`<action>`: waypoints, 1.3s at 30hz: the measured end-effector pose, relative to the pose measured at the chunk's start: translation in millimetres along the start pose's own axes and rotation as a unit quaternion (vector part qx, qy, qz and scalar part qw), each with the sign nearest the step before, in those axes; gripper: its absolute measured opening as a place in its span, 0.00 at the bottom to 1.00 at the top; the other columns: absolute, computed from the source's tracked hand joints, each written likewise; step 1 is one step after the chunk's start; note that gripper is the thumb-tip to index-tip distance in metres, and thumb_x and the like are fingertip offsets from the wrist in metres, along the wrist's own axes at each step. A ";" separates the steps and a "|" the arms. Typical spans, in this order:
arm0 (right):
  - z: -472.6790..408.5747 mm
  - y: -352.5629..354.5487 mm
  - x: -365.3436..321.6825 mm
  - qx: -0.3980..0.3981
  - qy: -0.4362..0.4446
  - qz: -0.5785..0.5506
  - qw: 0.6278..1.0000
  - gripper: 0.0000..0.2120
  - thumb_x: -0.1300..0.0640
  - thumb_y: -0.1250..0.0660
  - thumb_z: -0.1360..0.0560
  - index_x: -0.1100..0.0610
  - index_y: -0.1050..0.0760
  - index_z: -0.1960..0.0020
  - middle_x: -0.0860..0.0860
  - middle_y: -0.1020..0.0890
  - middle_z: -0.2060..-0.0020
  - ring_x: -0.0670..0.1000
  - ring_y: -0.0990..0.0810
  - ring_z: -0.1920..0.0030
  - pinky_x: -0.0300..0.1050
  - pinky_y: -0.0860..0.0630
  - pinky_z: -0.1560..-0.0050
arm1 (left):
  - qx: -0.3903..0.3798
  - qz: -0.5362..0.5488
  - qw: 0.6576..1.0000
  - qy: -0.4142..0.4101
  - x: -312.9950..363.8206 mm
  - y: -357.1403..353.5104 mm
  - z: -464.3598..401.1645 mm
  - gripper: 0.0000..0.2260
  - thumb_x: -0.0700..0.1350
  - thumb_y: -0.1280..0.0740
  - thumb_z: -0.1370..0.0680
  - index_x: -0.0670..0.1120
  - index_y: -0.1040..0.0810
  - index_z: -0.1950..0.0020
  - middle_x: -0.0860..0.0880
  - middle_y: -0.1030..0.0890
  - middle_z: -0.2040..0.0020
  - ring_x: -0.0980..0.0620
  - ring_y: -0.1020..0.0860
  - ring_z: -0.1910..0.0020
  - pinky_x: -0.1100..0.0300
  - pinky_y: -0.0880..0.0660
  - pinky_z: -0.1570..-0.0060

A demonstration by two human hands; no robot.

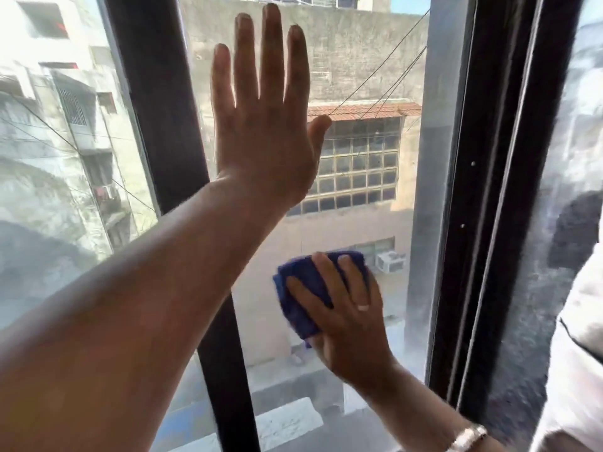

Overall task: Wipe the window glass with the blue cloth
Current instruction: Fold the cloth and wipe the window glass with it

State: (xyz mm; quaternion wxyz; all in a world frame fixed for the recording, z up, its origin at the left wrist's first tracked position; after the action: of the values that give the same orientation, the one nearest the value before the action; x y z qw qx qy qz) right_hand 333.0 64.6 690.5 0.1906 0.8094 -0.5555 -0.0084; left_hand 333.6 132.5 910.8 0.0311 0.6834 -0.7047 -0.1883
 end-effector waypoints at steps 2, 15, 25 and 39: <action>-7.3 15.5 53.7 0.029 -0.133 -0.013 0.991 0.31 0.53 0.30 0.31 0.50 0.29 0.27 0.61 0.27 0.29 0.66 0.30 0.32 0.67 0.28 0.37 | -0.004 -0.002 1.000 -0.001 0.9 0.1 0.8 0.35 0.62 0.50 0.15 0.44 0.58 0.16 0.39 0.58 0.16 0.37 0.58 0.17 0.41 0.60 0.21; -7.8 20.0 51.0 0.022 -0.126 0.019 0.992 0.35 0.54 0.31 0.33 0.48 0.32 0.26 0.62 0.30 0.28 0.66 0.33 0.29 0.68 0.30 0.35 | -0.003 -0.007 1.000 0.003 1.1 -1.3 2.1 0.35 0.63 0.51 0.15 0.44 0.58 0.16 0.39 0.57 0.16 0.37 0.57 0.17 0.41 0.60 0.21; 14.5 -15.5 -6.4 -0.005 0.061 -0.007 0.998 0.26 0.48 0.38 0.24 0.42 0.36 0.26 0.53 0.35 0.25 0.61 0.40 0.25 0.68 0.39 0.27 | 0.007 0.009 1.000 0.001 -0.8 -1.1 2.7 0.35 0.63 0.49 0.15 0.44 0.57 0.16 0.39 0.56 0.16 0.37 0.57 0.17 0.41 0.60 0.21; 12.3 -13.9 -29.1 -0.008 0.098 0.001 0.995 0.32 0.49 0.35 0.29 0.41 0.36 0.26 0.52 0.40 0.23 0.60 0.42 0.25 0.64 0.47 0.23 | 0.023 0.005 1.000 -0.001 -0.8 -0.9 1.2 0.33 0.60 0.48 0.15 0.45 0.56 0.16 0.39 0.56 0.16 0.37 0.56 0.17 0.41 0.59 0.21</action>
State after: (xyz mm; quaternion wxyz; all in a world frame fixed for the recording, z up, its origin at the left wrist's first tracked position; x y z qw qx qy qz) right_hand 331.6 91.5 668.9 0.2504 0.8043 -0.5347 0.0666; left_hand 334.2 133.6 909.5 0.0157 0.6800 -0.7124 -0.1728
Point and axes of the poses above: each hand's wrist, its own z-axis away from the middle knuckle, its own y-axis out of the back of the hand, x = y × z, the point moved 9 cm from there along -z, towards the middle knuckle
